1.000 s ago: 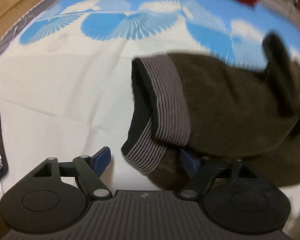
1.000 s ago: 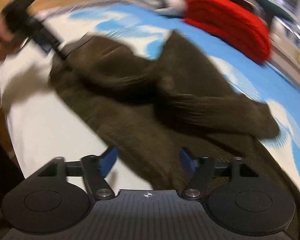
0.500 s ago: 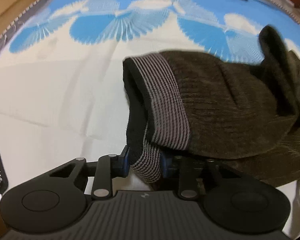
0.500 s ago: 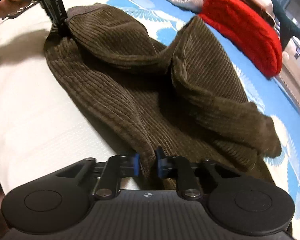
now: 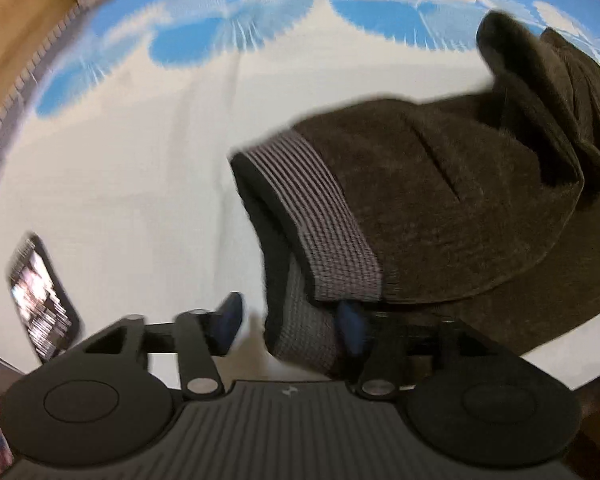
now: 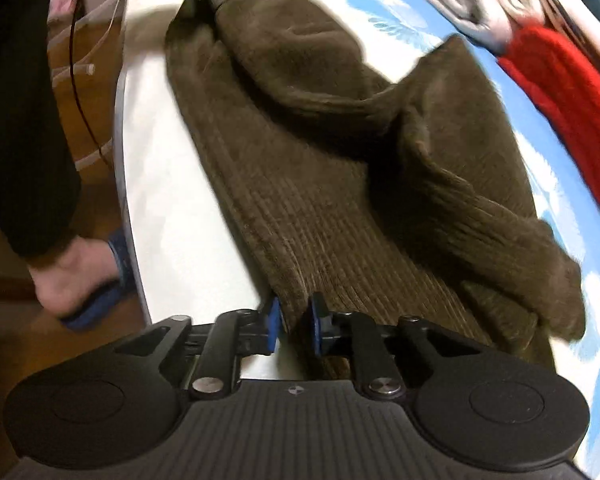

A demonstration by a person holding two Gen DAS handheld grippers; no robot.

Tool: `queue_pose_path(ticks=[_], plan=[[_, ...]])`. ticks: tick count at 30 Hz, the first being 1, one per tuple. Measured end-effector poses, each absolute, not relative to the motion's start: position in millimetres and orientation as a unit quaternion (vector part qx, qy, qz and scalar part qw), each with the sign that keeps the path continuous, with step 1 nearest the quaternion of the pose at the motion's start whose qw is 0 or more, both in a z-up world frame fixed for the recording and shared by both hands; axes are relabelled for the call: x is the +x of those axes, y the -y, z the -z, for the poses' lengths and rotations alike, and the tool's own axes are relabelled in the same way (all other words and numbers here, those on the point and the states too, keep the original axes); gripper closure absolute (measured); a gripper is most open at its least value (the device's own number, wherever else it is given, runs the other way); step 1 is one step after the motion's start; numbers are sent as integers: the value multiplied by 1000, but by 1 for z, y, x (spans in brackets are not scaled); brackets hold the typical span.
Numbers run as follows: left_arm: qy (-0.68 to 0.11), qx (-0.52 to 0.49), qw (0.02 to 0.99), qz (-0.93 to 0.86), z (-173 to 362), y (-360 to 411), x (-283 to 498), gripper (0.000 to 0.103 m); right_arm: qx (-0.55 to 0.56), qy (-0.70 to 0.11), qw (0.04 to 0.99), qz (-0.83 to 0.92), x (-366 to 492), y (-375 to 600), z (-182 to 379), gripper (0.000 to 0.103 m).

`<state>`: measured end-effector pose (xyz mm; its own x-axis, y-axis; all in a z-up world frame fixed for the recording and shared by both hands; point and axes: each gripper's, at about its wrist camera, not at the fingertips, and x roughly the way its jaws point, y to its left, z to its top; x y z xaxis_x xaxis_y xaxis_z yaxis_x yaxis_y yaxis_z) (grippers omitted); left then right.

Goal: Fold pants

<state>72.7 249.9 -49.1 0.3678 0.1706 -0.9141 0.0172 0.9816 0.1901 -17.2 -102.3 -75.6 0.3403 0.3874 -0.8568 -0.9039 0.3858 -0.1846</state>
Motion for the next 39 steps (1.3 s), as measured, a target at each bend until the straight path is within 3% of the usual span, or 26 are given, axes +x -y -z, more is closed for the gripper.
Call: queue_pose_path(ticks=[2, 4, 8, 14, 21, 24, 26, 30, 34, 38, 39], plan=[[-553, 74, 829, -43, 40, -250, 74, 38, -251, -388, 777, -428, 9, 125, 47, 74], [-548, 72, 832, -40, 33, -250, 72, 38, -150, -388, 818, -397, 40, 159, 22, 55], [-543, 77, 836, -13, 19, -244, 67, 37, -17, -397, 868, -298, 109, 225, 9, 55], [-534, 45, 841, 76, 4, -231, 62, 35, 173, -472, 850, -160, 206, 295, 52, 53], [-598, 50, 787, 145, 34, -200, 80, 27, 252, -522, 805, -125, 263, 284, 100, 45], [-624, 57, 769, 128, 57, -196, 93, 24, 265, -536, 793, -121, 271, 278, 109, 45], [-642, 7, 759, 111, 67, -203, 106, 22, 265, -529, 796, -124, 274, 276, 110, 45], [-673, -78, 731, 81, 75, -218, 114, 22, 267, -521, 801, -123, 276, 279, 107, 60], [-693, -82, 712, 78, 85, -217, 110, 22, 268, -523, 799, -127, 276, 281, 107, 64], [-654, -148, 742, 9, 79, -244, 123, 22, 261, -521, 802, -132, 276, 278, 107, 65], [-648, -169, 743, -4, 76, -251, 126, 22, 262, -519, 803, -130, 276, 278, 108, 69]])
